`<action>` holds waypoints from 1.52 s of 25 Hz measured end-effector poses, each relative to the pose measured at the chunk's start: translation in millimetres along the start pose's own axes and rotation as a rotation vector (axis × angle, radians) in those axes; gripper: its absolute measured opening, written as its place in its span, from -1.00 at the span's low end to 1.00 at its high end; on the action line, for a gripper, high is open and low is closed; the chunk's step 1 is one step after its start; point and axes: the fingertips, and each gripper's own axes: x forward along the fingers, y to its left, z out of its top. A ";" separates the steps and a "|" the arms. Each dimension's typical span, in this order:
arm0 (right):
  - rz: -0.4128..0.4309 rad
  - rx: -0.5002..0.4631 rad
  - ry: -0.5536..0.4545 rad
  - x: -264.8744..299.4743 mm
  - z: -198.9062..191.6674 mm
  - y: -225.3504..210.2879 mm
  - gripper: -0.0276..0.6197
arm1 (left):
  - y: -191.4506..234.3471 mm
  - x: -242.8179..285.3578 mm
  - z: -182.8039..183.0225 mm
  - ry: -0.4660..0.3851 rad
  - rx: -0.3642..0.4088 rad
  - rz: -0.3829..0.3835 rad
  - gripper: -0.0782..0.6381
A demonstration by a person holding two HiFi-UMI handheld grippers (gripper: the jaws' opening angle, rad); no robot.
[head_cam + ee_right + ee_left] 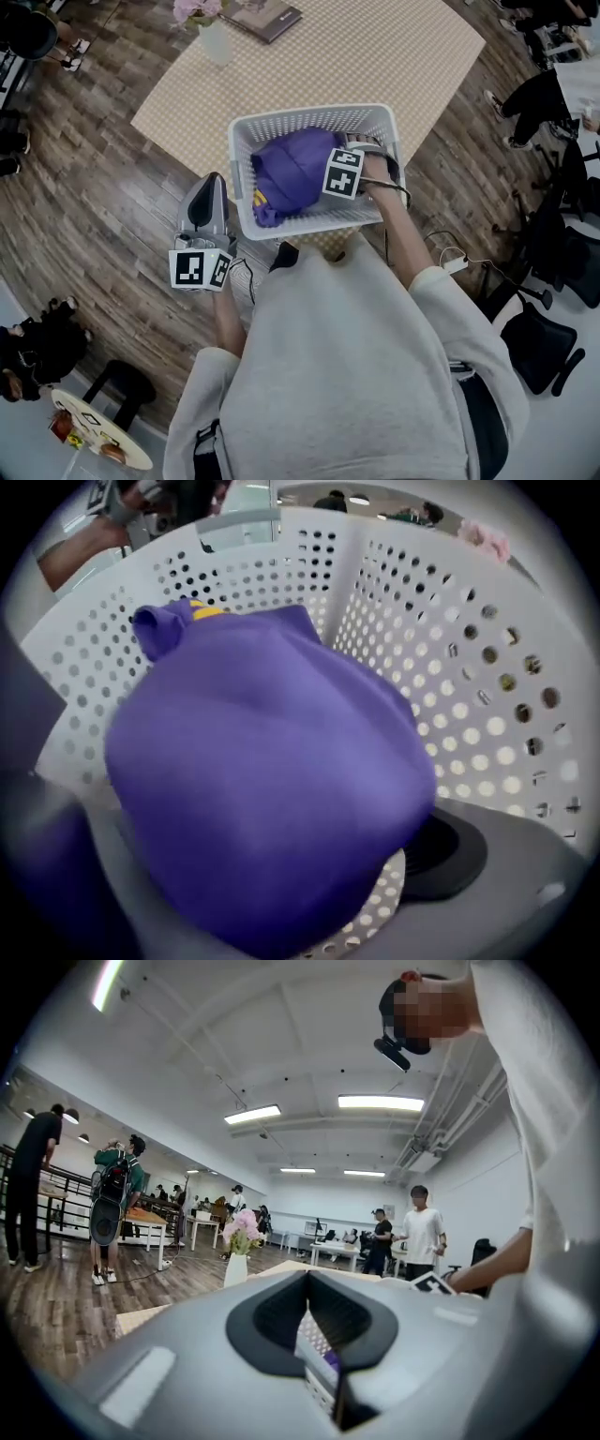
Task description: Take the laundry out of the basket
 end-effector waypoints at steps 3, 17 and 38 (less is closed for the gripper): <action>0.066 -0.012 0.026 33.5 0.8 0.1 0.93 | 5.5 -3.3 -0.8 0.005 -0.002 0.016 -0.76; 0.003 0.036 -0.060 45.4 11.1 1.6 0.25 | 3.2 -0.7 5.0 -0.019 -0.013 0.000 -0.76; -0.909 -0.242 -0.083 -154.6 35.2 -48.4 0.13 | -6.6 -13.6 31.0 -0.104 0.003 -0.039 -0.76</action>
